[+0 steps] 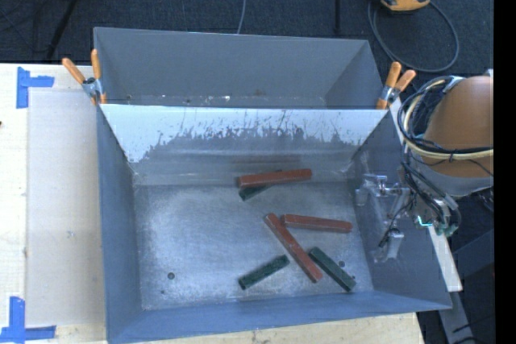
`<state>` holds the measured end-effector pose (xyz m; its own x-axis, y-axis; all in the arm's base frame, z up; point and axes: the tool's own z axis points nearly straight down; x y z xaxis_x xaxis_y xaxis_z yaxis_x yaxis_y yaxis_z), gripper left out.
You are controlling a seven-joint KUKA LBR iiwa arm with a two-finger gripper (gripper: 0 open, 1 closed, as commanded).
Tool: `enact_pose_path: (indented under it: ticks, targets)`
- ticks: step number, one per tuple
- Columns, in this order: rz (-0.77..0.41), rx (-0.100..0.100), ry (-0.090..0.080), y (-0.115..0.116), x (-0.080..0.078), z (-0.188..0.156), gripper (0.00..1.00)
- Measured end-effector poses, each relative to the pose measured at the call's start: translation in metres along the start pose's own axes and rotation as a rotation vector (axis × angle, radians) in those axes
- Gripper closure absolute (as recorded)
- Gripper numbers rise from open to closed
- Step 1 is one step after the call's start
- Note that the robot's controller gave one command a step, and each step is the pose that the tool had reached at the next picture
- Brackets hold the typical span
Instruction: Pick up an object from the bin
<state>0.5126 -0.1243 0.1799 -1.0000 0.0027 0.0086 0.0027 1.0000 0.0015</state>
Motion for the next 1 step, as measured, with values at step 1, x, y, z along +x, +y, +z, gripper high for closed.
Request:
enact_pose_path:
  ticks: [1]
  targets:
    - [-0.003, 0.001, -0.007, 0.0004, -0.0018, -0.0039, 0.0]
